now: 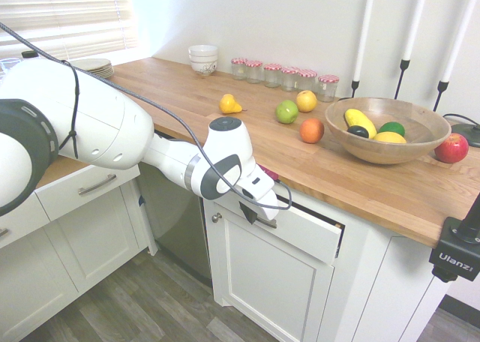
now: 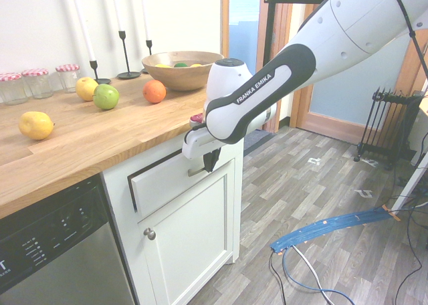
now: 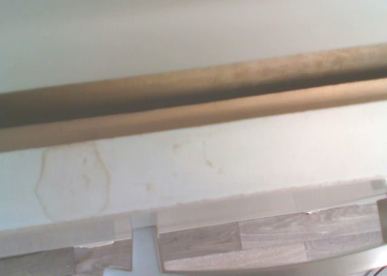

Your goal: Close the drawer

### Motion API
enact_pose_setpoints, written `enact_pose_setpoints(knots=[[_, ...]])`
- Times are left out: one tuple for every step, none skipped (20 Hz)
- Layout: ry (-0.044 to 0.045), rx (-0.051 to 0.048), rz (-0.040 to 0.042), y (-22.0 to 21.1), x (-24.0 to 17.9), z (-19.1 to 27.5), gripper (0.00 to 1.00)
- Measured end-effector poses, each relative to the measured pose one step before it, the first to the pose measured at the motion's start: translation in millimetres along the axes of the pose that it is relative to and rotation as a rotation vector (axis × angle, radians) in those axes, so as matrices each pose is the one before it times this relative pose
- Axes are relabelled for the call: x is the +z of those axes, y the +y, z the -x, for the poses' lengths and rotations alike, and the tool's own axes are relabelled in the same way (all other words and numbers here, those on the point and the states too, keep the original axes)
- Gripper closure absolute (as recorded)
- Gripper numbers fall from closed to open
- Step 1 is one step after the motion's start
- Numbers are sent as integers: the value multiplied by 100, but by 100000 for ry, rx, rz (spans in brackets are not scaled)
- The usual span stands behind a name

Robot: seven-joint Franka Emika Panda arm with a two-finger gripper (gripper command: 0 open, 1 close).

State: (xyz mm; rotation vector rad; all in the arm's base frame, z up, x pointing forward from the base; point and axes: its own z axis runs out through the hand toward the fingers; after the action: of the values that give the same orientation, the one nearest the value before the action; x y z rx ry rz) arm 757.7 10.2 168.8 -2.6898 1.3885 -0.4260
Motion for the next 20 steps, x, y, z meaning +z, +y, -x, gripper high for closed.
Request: enact_pose_setpoints(knots=[[640,312,-633,-268,-85,-193,100],[554,258,-460,-227,25,-145,100],[535,283,-481,-240,14,-123,100],[397,281,-410,-226,31,-87,100],[442,289,-410,-214,39,-108,100],[407,261,-328,-172,83,-94,100],[458,277,-383,-207,72,-116,100],[407,362,-341,-192,88,-100,100],[250,390,-111,-151,89,-90,100],[-144,299,338,-54,114,-45,100],[-146,181,221,-89,40,-56,100],[-87,123,130,-63,-2,-52,100],[-66,99,97,-29,-19,-35,100],[-35,51,53,4,-1,-9,100],[-114,6,135,6,6,10,100],[-481,10,502,5,-1,46,100],[-1127,-205,806,-37,-84,90,100],[-2627,-791,2039,47,-136,215,100],[-3005,-1088,2507,72,-377,183,100],[-2644,-941,2738,242,-533,112,100]])
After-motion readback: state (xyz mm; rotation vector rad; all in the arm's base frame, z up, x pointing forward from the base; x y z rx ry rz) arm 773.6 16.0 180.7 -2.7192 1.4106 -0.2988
